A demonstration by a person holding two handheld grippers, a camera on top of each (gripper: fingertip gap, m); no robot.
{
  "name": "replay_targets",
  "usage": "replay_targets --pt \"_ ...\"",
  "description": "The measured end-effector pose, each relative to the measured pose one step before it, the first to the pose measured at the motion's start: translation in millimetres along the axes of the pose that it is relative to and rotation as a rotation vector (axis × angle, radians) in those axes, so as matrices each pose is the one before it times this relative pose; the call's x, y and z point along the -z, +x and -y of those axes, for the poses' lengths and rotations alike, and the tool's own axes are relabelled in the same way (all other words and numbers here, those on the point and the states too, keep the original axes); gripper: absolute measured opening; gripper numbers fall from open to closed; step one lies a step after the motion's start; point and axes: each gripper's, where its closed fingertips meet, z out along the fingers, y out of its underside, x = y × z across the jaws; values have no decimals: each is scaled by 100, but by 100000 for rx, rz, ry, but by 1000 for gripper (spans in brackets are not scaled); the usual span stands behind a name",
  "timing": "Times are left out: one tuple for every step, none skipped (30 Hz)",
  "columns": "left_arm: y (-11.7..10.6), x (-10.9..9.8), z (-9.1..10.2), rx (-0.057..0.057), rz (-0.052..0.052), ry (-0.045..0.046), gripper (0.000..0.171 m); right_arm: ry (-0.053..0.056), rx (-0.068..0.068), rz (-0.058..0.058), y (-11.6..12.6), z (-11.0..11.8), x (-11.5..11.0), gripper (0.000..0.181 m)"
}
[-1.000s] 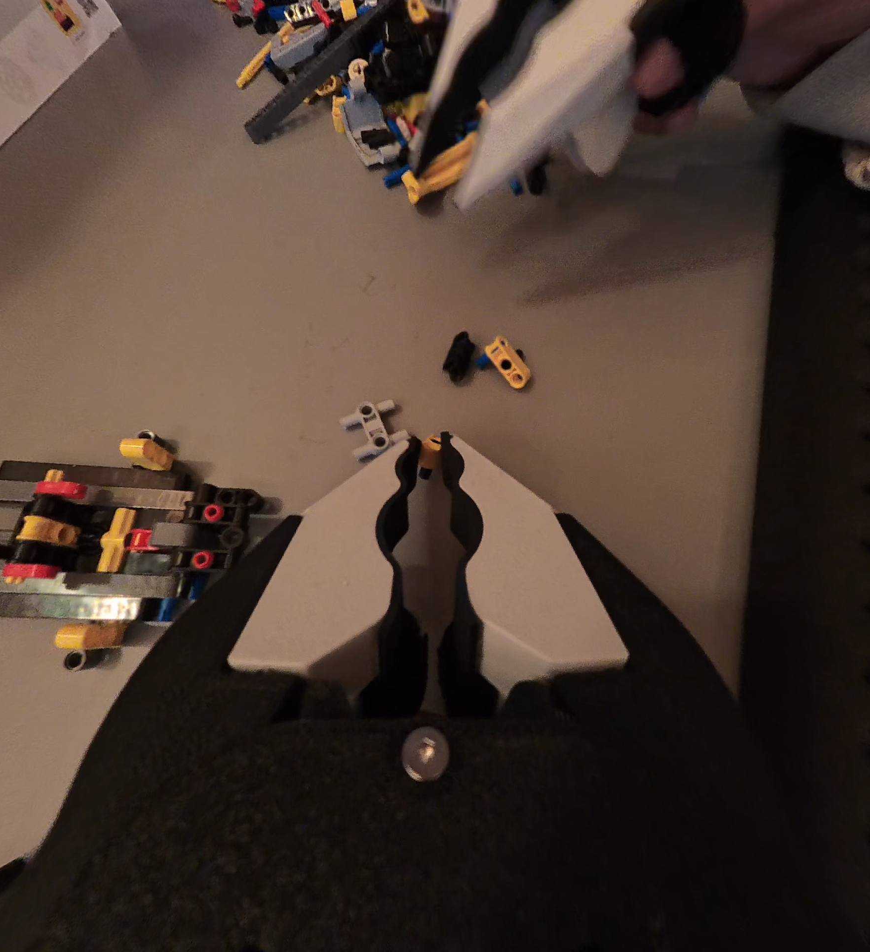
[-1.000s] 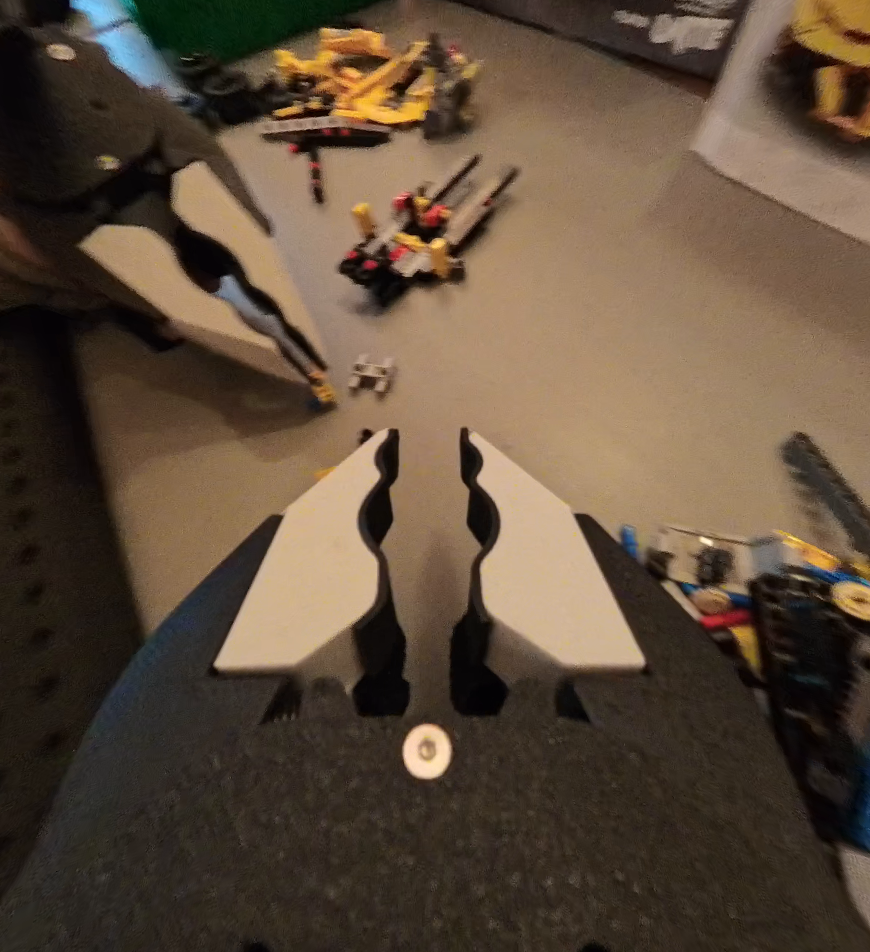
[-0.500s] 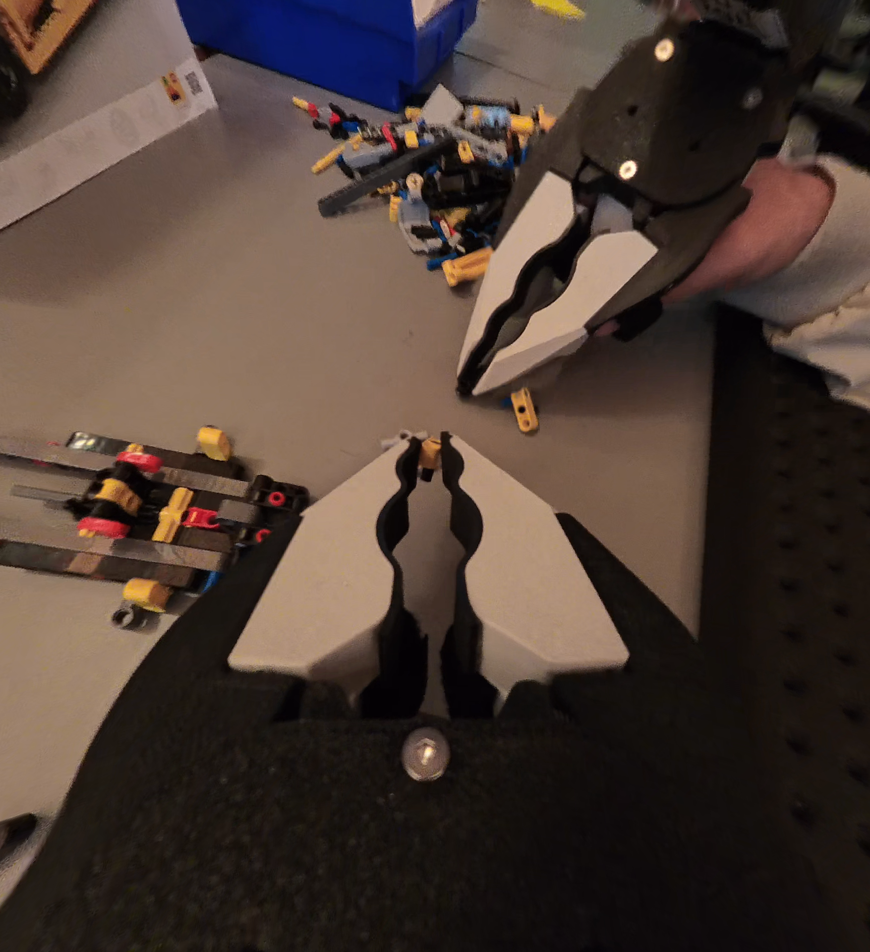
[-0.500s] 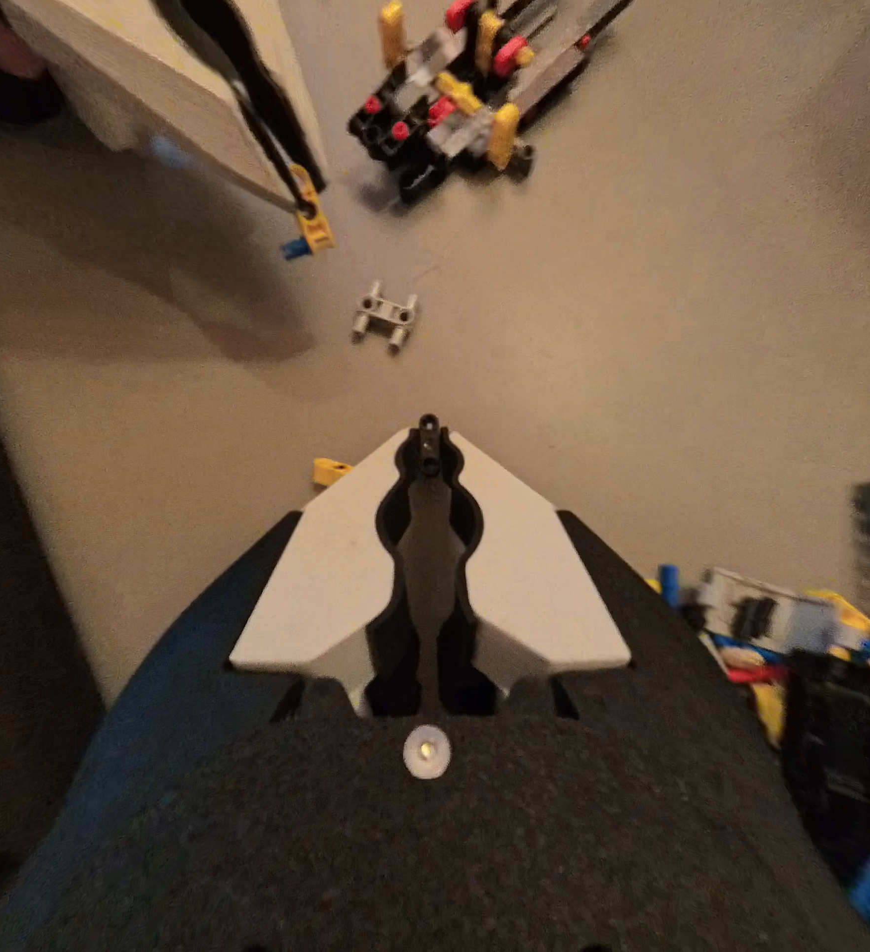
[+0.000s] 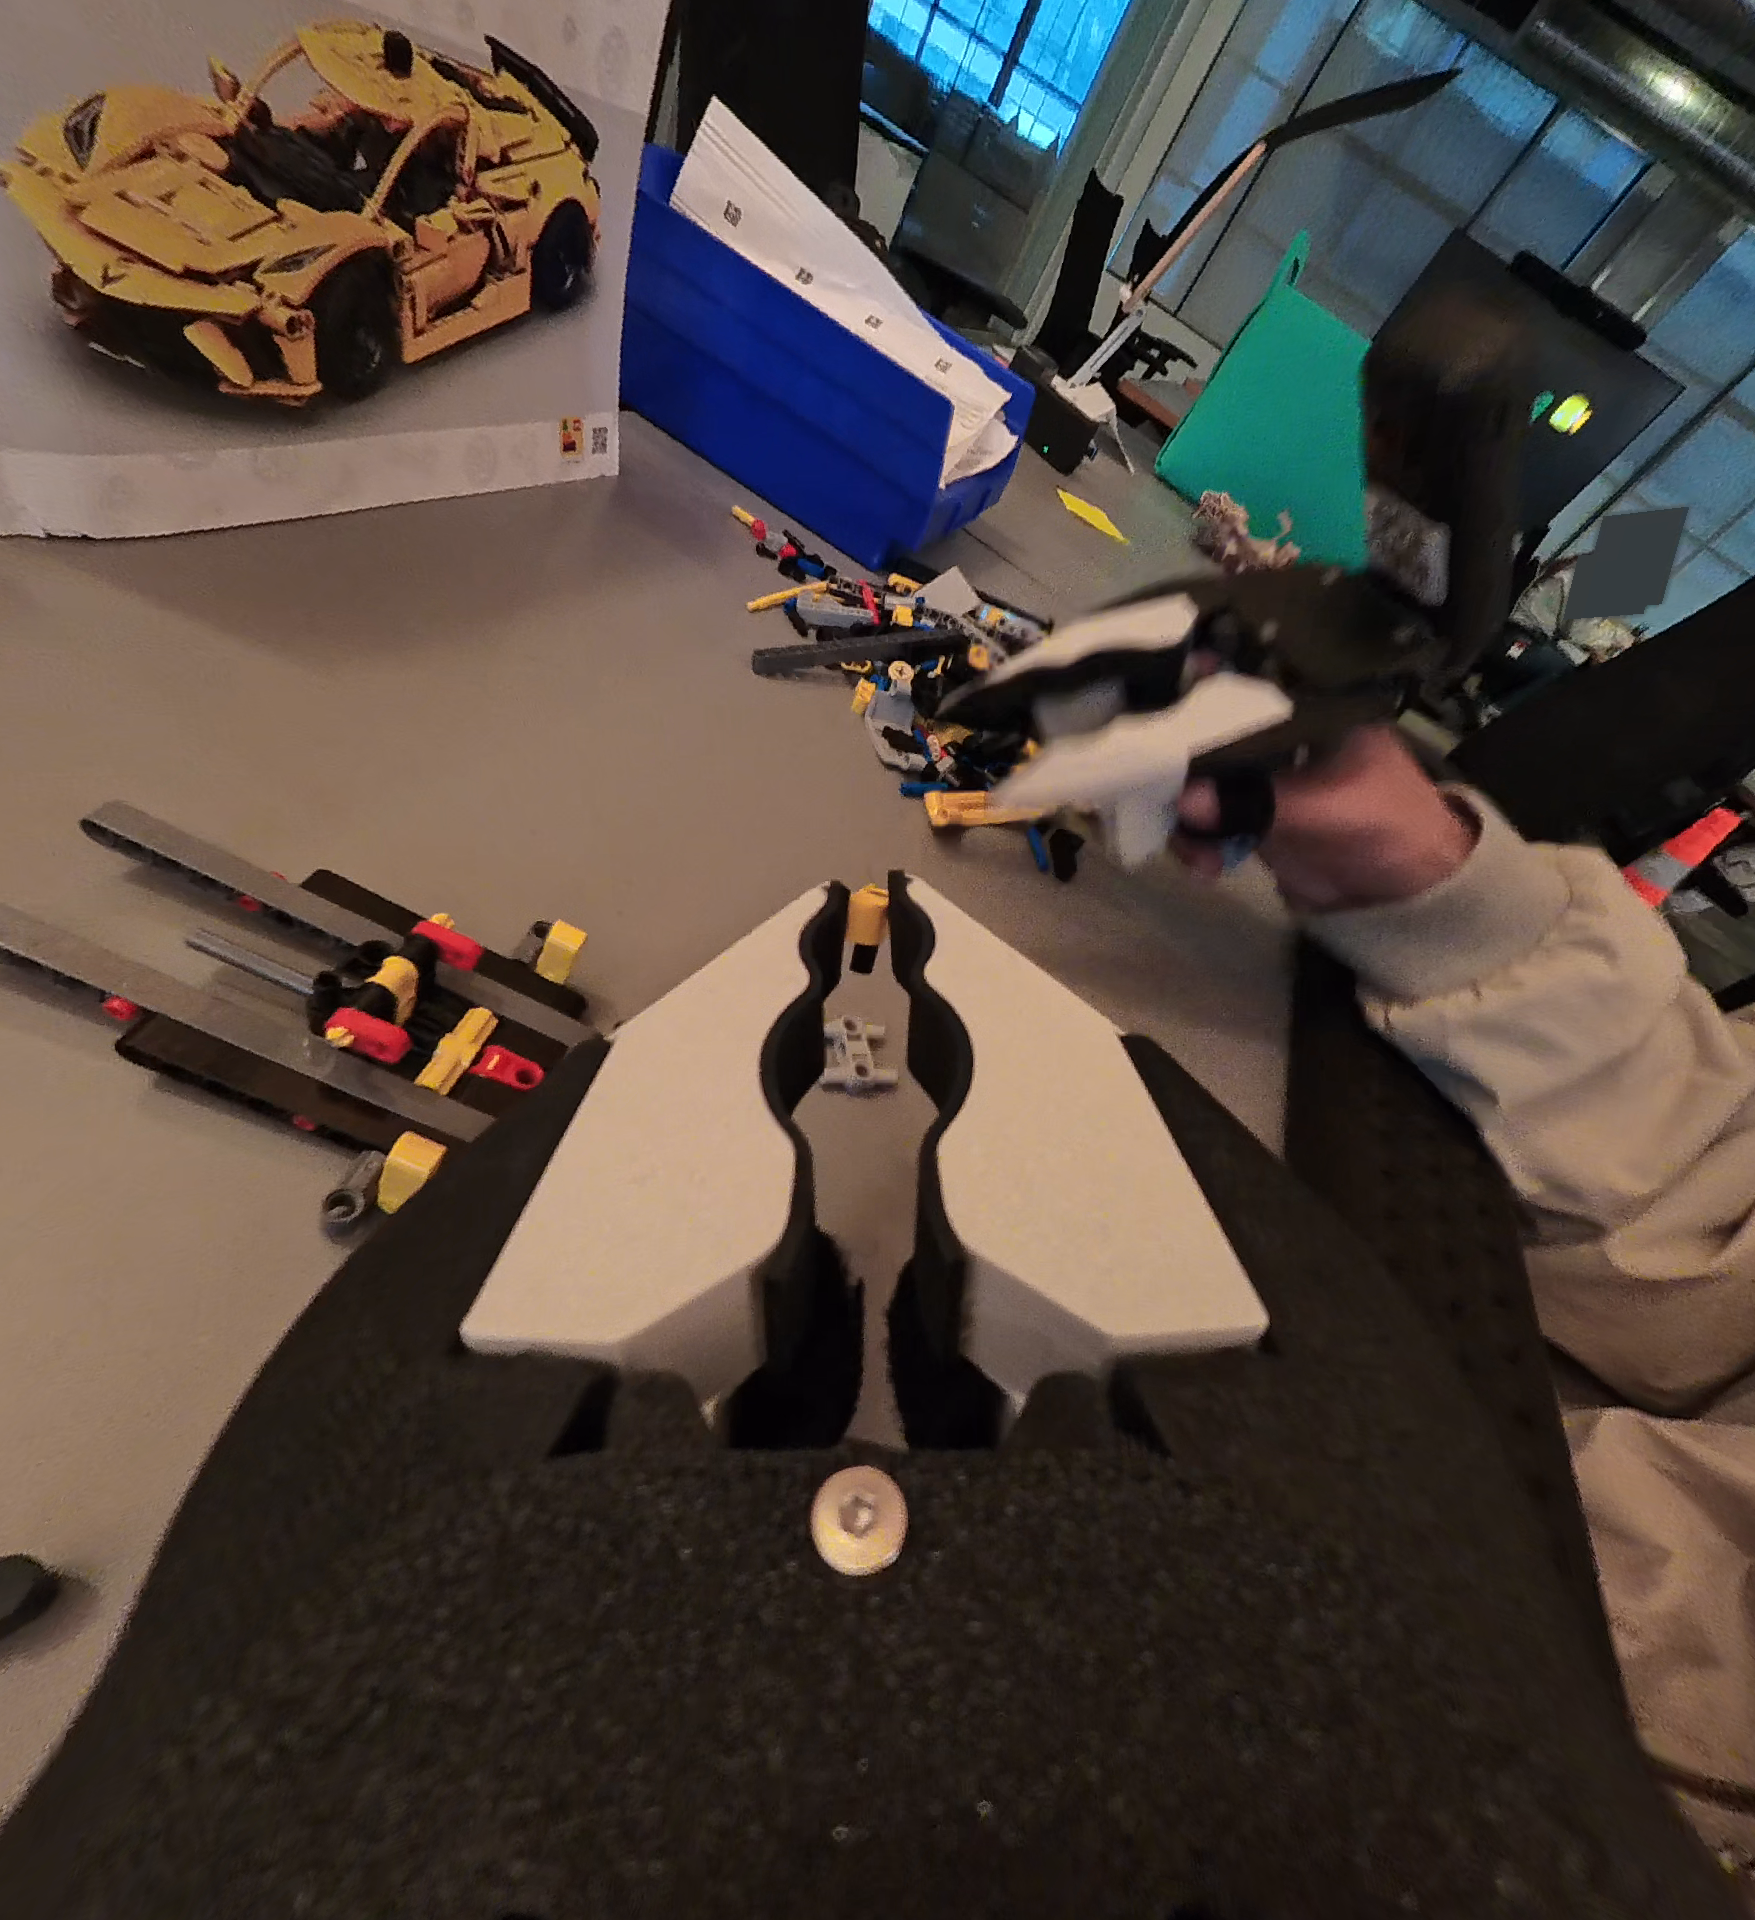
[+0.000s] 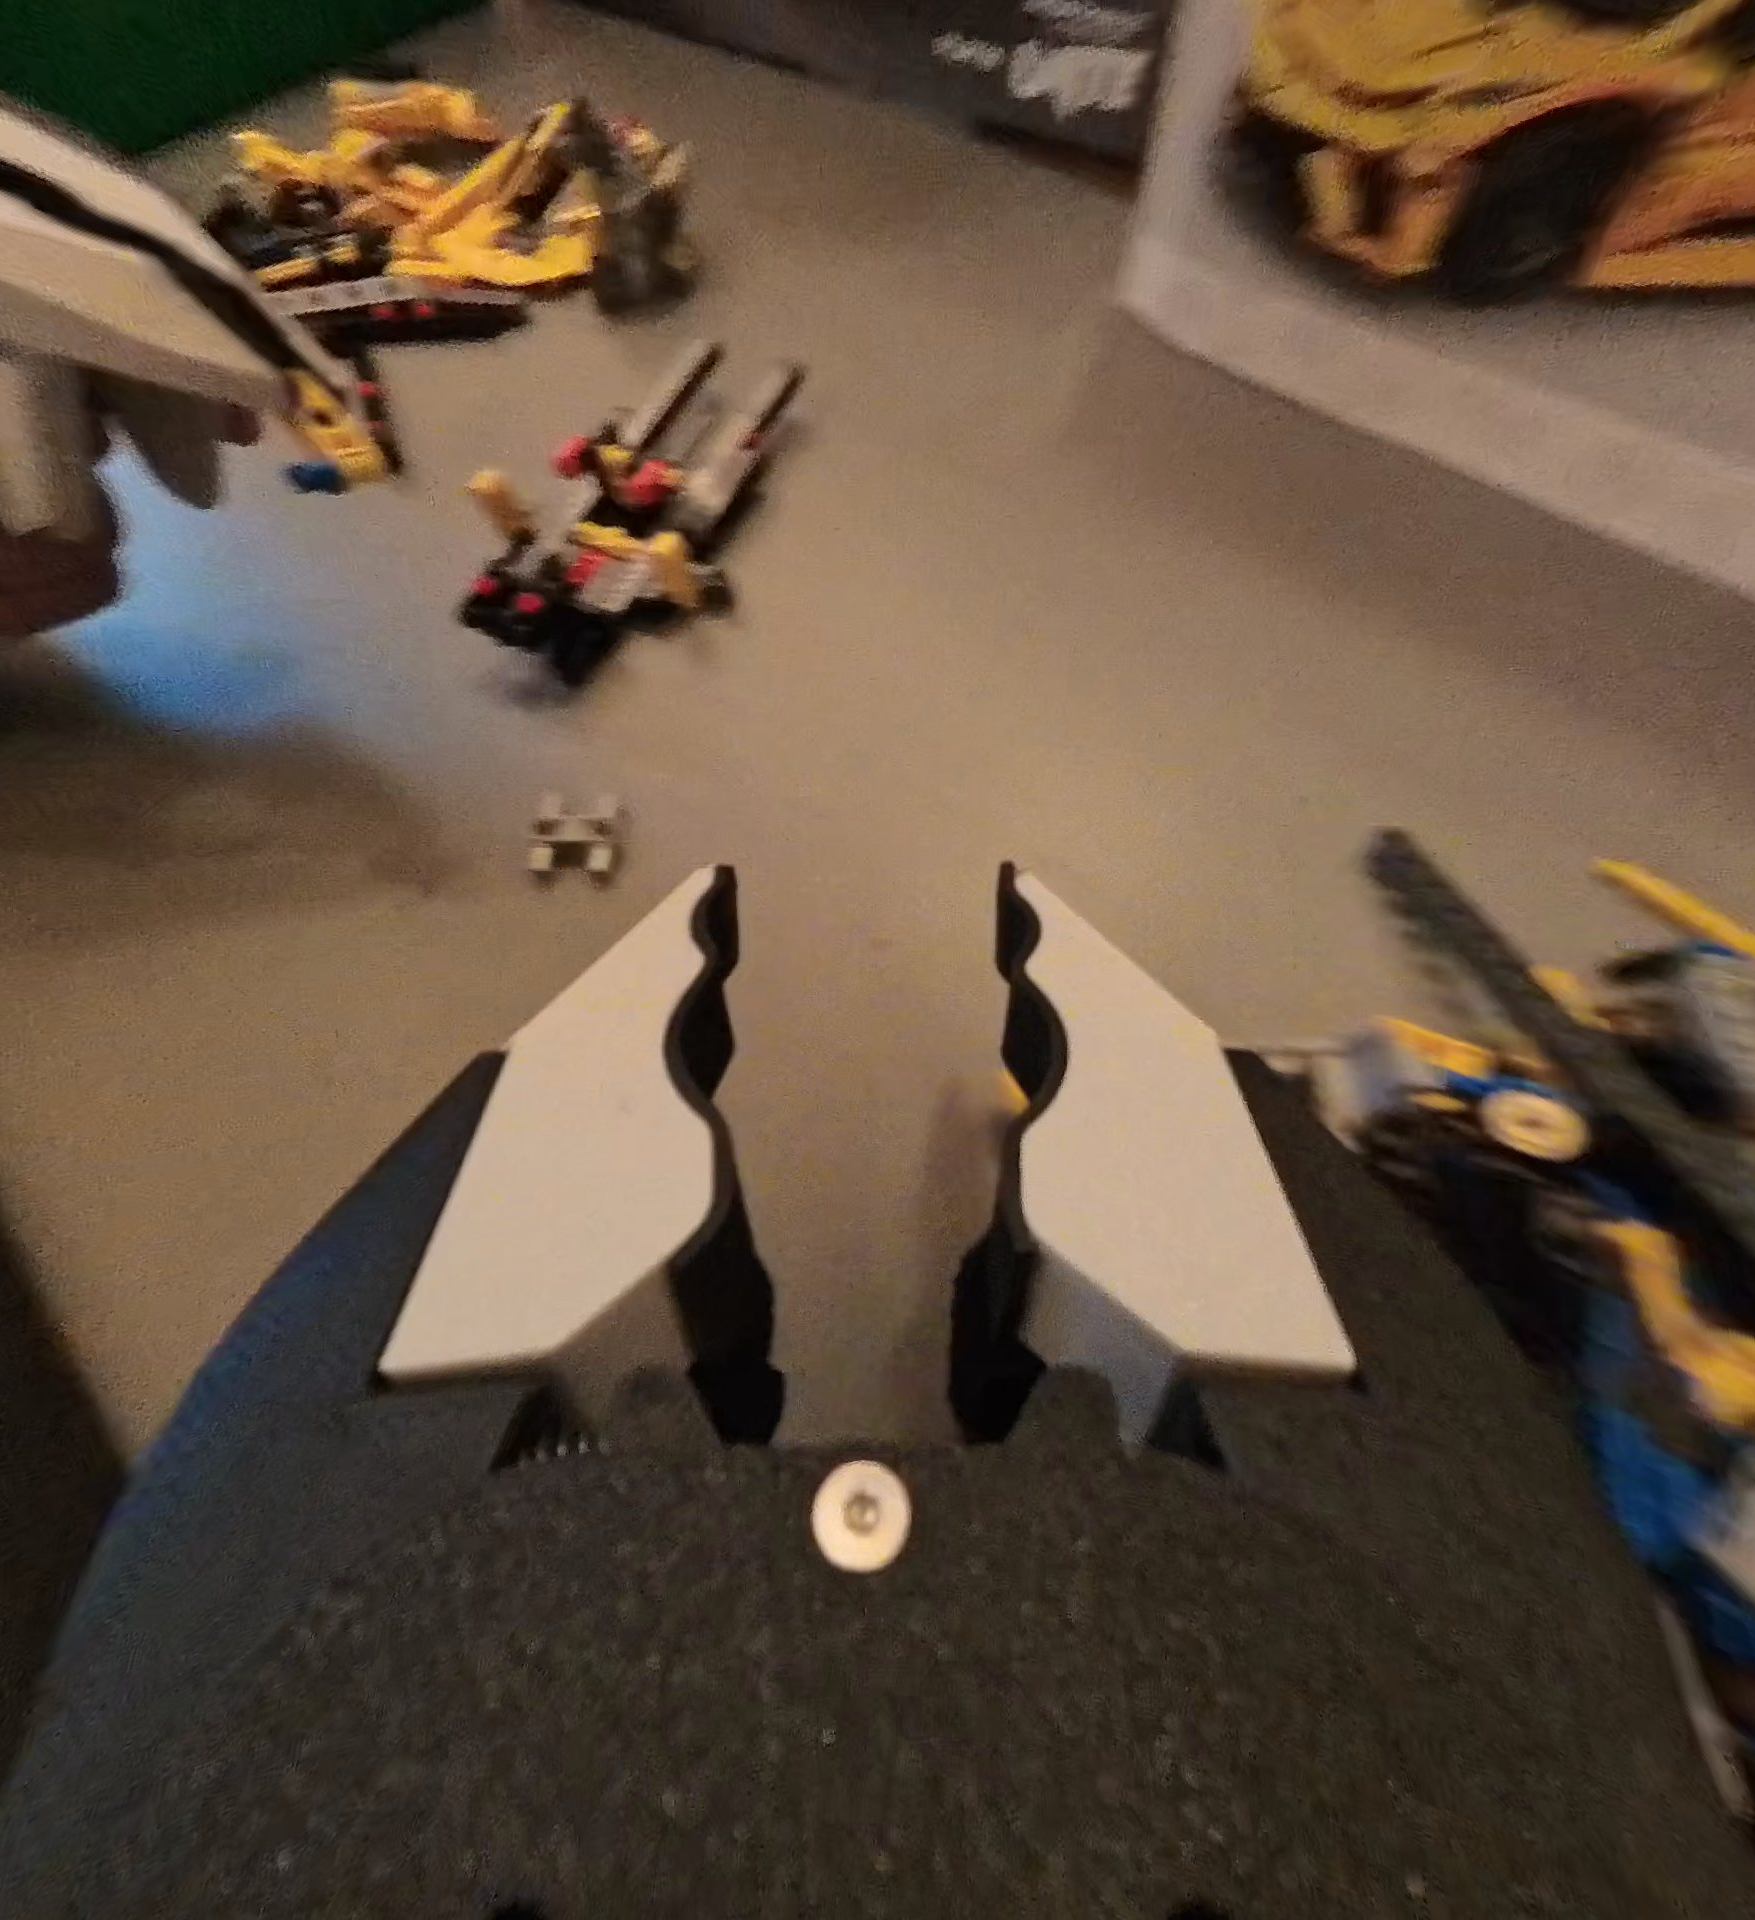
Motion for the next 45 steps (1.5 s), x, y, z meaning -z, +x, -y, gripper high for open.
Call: replay_targets --pt "-13 97 204 3085 -1066 1705 7 -4120 -1884 7568 -2793 -418 -1705 51" --pt "-20 82 186 3677 -1306 1766 7 -4670 -1651 3909 -1992 -496 -1517 52" --pt "18 68 117 3732 -1701 1283 7 -2911 -714 2099 -1403 -285 -1226 52" --pt "77 38 87 3478 -1984 934 8 -2570 835 51 -857 -207 -922 55" --pt "115 8 69 2962 -1945 790 7 -1941 2047 -3220 -198 -147 -664 55" --pt "84 -18 53 2274 -1474 565 7 -2344 3388 -4718 167 -217 -488 55" --pt "72 -34 47 1410 -960 515 7 -2904 4634 -2816 -94 -254 -467 55" --pt "109 -51 9 775 -955 220 7 -436 4964 -3323 -3 131 -165 47" --pt "120 -78 -75 551 -915 -230 7 299 4022 -738 -320 226 -74 29" --pt "60 -89 -91 318 -510 -272 7 896 3512 -241 -311 198 -171 23" --pt "100 -70 -92 -35 -598 -229 7 153 2967 -1348 115 100 -43 23" --pt "230 -65 -59 -234 -1286 -162 7 -2757 1891 -3704 898 -246 224 23" --pt "315 -13 50 -254 -1739 439 7 -1281 47 -5257 1490 -246 613 23" --pt "364 21 147 -378 -1922 1074 7 3131 -2658 -7140 2189 -7 1085 23" --pt "473 68 191 -853 -2390 1271 7 4007 -4756 -7181 2756 -95 1308 23" --pt "665 97 278 -1609 -3148 1560 7 1792 -5398 -6412 3107 -489 1197 23" --pt "827 106 378 -2722 -3448 2009 7 -743 -4787 -6968 3335 -967 979 23" --pt "870 82 450 -4200 -2852 2208 7 -2850 -3678 -7142 3323 -1330 574 23" --pt "861 40 423 -5524 -2304 1930 7 -3620 -3351 -6259 2931 -1490 364 23" --pt "810 -12 335 -5672 -1865 1210 7 -2113 -3480 -2797 2013 -1190 -1 23" --pt "616 -43 229 -5130 -820 507 6 -165 -3691 1314 969 -744 -45 22" --pt "308 -51 133 -4976 700 145 6 225 -3846 1606 498 -504 -74 22" --pt "13 -40 -11 -5243 2395 -393 6 131 -1471 1325 117 -328 -83 23" --pt "-186 -42 -102 -5700 3551 -847 6 1111 -238 32 -1 47 80 30" --pt "-175 -33 -28 -6027 3669 -332 7 3486 7 2271 -690 727 309 37" --pt "-79 -34 51 -6450 3349 93 7 5550 909 4639 -1576 1397 345 39" --pt "-71 -47 -50 -6884 3432 -752 6 6313 854 6557 -2242 1614 447 39" --pt "-69 -81 -190 -7578 3473 -1743 6 7087 -1694 12027 -3348 1726 223 39" --pt "118 -85 -194 -8464 2432 -1849 6 6009 -5232 16738 -4131 1461 -107 38" --pt "297 -77 -81 -8497 1552 -1276 7 4915 -8766 19158 -4306 1030 -553 37" --pt "336 -54 31 -7113 1028 -608 7 3448 -9628 20620 -4027 468 -911 36" --pt "446 -36 77 -4650 -440 15 7 1356 -10769 17844 -2952 58 -1133 37" --pt "394 -29 85 -2624 -702 144 7 119 -10098 12979 -1610 -134 -934 35" --pt "287 4 158 -1680 -437 471 7 -1092 -8098 7878 -582 -278 -564 32" --pt "413 11 240 -1095 -1681 1053 7 614 -5217 5766 -225 -32 -251 30" --pt "328 3 205 -826 -1225 876 7 1658 -3374 3298 0 63 -87 29" --pt "172 -32 85 -1111 -273 187 6 -622 -1783 2106 14 -276 -126 28" --pt "236 -52 -60 -1318 -783 -484 6 302 -951 3082 -246 -136 -140 27" --pt "194 -84 -145 -1131 -638 -779 7 1086 -662 3585 -389 -39 -140 23" --pt "236 -102 -189 -796 -952 -890 7 732 -694 3528 -301 20 -86 17" --pt "377 -130 -255 -133 -2088 -1201 7 986 -460 570 177 111 112 12" --pt "296 -133 -284 422 -1704 -1337 6 788 -1075 -430 334 51 201 9" --pt "125 -87 -242 -93 -752 -898 7 -1329 -2498 878 169 -258 80 9" --pt "95 -109 -376 -1192 -441 -1363 7 -742 -1972 3 170 -144 151 8" --pt "-42 -182 -680 -2237 848 -3151 7 47 37 -3286 520 -33 201 7"
